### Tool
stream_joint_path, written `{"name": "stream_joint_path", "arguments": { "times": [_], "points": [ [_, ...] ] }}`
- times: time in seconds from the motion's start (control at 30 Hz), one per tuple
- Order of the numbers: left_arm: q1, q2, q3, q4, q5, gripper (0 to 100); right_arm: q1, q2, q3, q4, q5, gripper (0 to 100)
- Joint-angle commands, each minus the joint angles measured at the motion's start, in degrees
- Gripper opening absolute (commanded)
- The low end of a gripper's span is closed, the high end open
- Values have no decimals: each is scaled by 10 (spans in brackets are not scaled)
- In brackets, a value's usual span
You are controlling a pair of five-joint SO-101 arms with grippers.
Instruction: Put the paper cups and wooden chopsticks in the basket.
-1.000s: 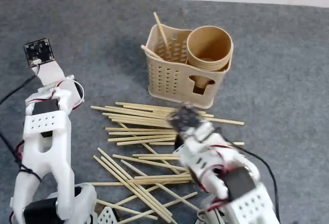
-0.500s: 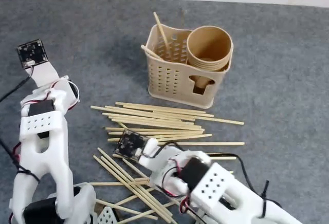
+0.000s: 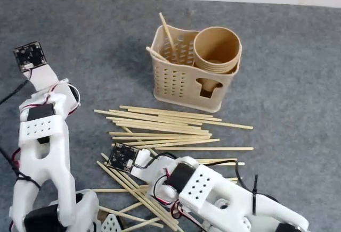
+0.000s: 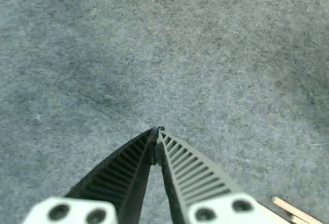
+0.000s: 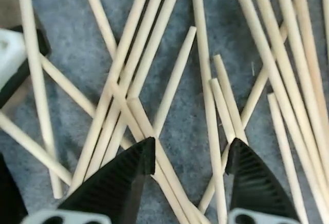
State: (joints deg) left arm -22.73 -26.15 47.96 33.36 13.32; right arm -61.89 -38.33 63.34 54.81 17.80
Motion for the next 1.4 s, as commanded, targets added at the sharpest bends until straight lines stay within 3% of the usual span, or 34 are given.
{"name": "stream_joint_path", "arguments": {
  "times": [0.0,0.33,0.67,0.83,1.07,1.37],
  "points": [
    [-9,-16,-7,-11,6,6,-5,12,-26,-14,-7,228],
    [-9,-16,-7,-11,6,6,-3,60,-27,-6,-5,228],
    [-9,-16,-7,-11,6,6,-5,-36,-29,39,-4,228],
    [-9,-16,-7,-11,6,6,5,-52,-15,33,-4,228],
    [-9,-16,-7,-11,6,6,82,-52,39,-44,28,228],
    [-9,-16,-7,-11,6,6,84,-51,49,-51,36,228]
  ]
}}
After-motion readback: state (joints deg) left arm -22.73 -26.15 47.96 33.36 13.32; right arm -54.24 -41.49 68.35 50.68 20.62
